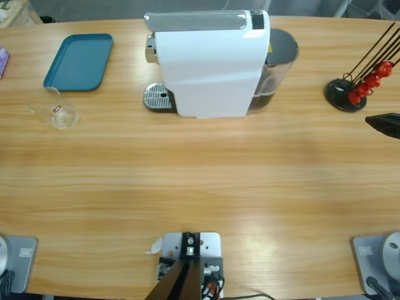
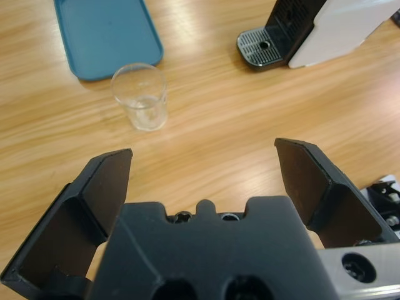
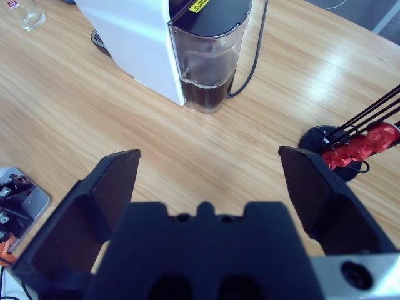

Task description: Pour coffee

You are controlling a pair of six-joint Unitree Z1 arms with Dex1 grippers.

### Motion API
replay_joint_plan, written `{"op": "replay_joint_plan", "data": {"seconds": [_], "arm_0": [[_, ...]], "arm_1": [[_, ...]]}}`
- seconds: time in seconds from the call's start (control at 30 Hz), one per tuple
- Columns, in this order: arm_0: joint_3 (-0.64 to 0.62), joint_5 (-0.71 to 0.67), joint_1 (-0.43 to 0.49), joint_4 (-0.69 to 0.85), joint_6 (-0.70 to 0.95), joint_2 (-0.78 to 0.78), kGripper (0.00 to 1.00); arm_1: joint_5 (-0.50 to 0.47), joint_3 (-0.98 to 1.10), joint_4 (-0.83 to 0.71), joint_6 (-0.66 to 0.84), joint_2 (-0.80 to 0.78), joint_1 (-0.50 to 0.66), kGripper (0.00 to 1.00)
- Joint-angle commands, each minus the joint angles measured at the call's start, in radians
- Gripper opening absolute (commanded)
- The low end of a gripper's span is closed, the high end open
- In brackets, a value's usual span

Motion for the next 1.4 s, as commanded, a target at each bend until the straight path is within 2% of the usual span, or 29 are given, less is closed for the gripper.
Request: {"op": "replay_joint_plan", "data": {"seconds": [0.03, 0.37, 0.4, 0.5, 0.57, 0.67, 0.87, 1.0, 1.1, 1.23, 1.4], "arm_0": [[0.035, 0.006, 0.010, 0.005, 0.002, 0.022, 1.000], [0.037, 0.020, 0.010, -0.024, 0.003, 0.027, 1.000], [0.034, 0.047, 0.010, -0.034, -0.005, 0.030, 1.000], [0.010, 0.255, 0.012, -0.030, -0.047, 0.056, 1.000], [-0.002, 0.317, 0.038, -0.031, -0.052, 0.108, 1.000], [-0.021, 0.316, 0.087, -0.043, -0.071, 0.229, 1.000], [-0.033, 0.240, 0.094, -0.229, -0.114, 0.384, 1.000], [-0.068, 0.198, 0.080, -0.258, -0.091, 0.378, 1.000], [-0.072, 0.187, 0.060, -0.257, -0.068, 0.376, 1.000], [-0.072, 0.146, -0.015, -0.263, -0.020, 0.343, 1.000], [-0.050, 0.088, -0.031, -0.269, 0.017, 0.317, 1.000]], "arm_1": [[-0.017, 0.025, -0.004, 0.010, 0.006, -0.006, 1.000], [-0.017, 0.025, -0.004, 0.010, 0.007, -0.006, 1.000], [-0.017, 0.025, -0.004, 0.011, 0.005, -0.006, 1.000], [-0.018, 0.025, -0.003, 0.012, 0.005, -0.006, 1.000], [-0.019, 0.024, -0.003, 0.012, 0.006, -0.006, 1.000], [-0.018, 0.025, -0.003, 0.012, 0.009, -0.006, 1.000], [-0.018, 0.023, -0.003, 0.012, 0.021, -0.006, 1.000], [-0.032, -0.006, 0.014, 0.012, 0.050, -0.006, 1.000], [-0.117, -0.073, 0.055, 0.013, 0.101, -0.017, 1.000], [-0.191, -0.221, 0.102, 0.014, 0.192, -0.147, 0.989], [-0.301, -0.302, 0.101, 0.109, 0.310, -0.212, 0.963]]}}
